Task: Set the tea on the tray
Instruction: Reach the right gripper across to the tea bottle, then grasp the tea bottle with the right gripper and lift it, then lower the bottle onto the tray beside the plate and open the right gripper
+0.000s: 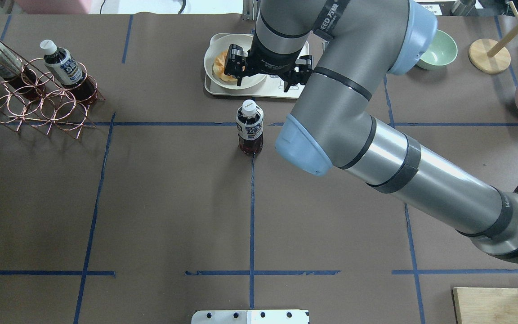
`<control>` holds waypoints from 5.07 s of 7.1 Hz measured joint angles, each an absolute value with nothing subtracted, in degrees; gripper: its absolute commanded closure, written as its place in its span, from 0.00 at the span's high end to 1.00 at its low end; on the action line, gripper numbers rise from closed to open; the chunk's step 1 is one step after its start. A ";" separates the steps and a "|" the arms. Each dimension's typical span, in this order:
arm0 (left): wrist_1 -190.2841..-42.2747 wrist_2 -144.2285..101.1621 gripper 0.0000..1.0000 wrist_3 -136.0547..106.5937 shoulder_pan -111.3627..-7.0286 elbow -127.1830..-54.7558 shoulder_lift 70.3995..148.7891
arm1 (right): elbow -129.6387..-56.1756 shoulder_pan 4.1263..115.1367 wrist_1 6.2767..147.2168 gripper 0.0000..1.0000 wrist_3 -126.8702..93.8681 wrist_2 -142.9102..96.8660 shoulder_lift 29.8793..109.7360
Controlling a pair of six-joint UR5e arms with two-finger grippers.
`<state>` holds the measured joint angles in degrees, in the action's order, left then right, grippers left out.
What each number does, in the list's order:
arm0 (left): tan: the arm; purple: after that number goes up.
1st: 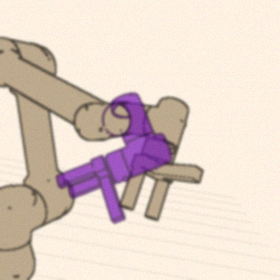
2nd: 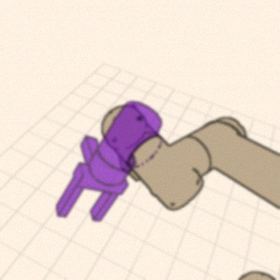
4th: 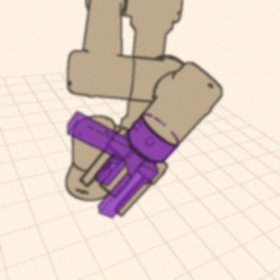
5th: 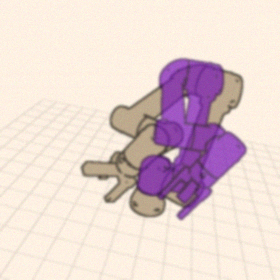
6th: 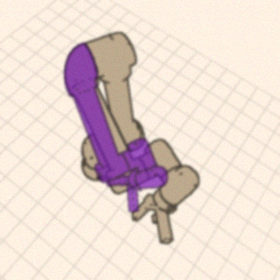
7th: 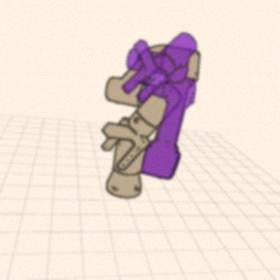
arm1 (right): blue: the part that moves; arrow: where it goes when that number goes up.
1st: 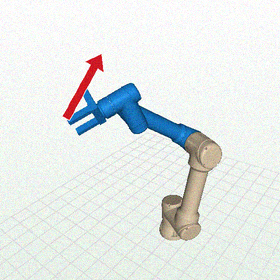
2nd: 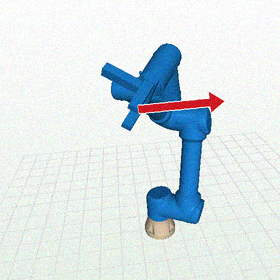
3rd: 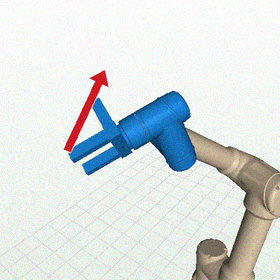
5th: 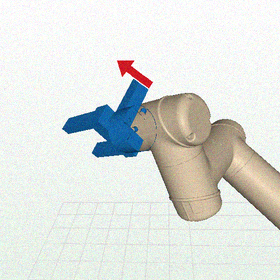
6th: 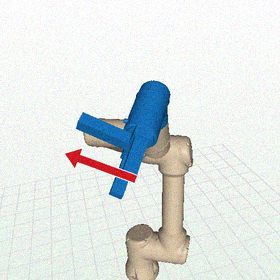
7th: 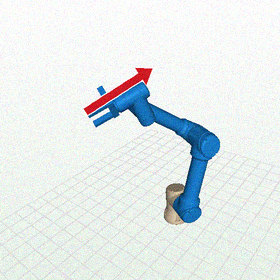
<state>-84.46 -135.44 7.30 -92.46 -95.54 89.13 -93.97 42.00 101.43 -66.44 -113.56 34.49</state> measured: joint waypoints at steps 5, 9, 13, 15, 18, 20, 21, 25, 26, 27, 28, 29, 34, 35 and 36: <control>-84.46 -135.44 1.00 7.29 -92.46 -95.29 89.17 | -81.79 40.34 104.28 0.84 -62.05 -111.41 27.90; -84.46 -135.44 1.00 7.30 -92.41 -95.10 89.19 | -82.10 37.07 107.03 0.75 -57.55 -108.29 27.74; -85.64 -135.44 1.00 7.29 -92.37 -94.53 89.14 | -82.59 36.66 107.35 0.56 -57.56 -108.10 28.08; -85.76 -135.44 1.00 7.29 -92.40 -94.54 89.16 | -82.99 36.66 107.40 0.48 -57.57 -108.10 28.04; -85.78 -135.44 1.00 7.27 -92.38 -94.59 89.20 | -82.93 36.65 107.33 0.49 -57.51 -107.84 28.19; -85.78 -135.44 1.00 7.27 -92.38 -94.67 89.19 | -82.86 36.65 107.31 0.45 -57.48 -107.32 28.31; -85.78 -135.44 1.00 7.27 -92.37 -94.71 89.16 | -82.80 36.65 107.32 0.15 -57.48 -106.91 28.26; -85.76 -135.44 1.00 7.21 -92.38 -95.05 89.13 | -82.81 38.62 107.16 0.00 -57.51 -105.90 27.61; -85.78 -135.44 1.00 7.21 -92.40 -95.10 89.13 | -82.55 40.73 106.81 0.00 -57.04 -106.00 27.43; -85.78 -135.44 1.00 7.22 -92.41 -95.20 89.12 | -81.23 43.42 106.03 0.00 -55.68 -106.54 27.05; -85.78 -135.44 1.00 7.24 -92.42 -95.33 89.12 | -77.21 46.46 103.91 0.00 -53.81 -108.19 25.63; -85.78 -135.44 1.00 7.23 -92.40 -95.45 89.14 | -70.59 49.50 99.95 0.00 -52.17 -110.85 23.36; -85.88 -135.44 1.00 7.26 -92.37 -95.87 89.87 | -55.22 53.34 92.00 0.03 -48.66 -114.40 20.87; -86.18 -135.44 1.00 7.24 -92.37 -95.96 89.95 | -54.73 53.26 91.90 0.15 -48.62 -114.42 20.97; -86.64 -135.44 1.00 7.17 -92.37 -95.95 89.97 | -54.57 53.08 91.86 0.51 -48.61 -114.43 21.09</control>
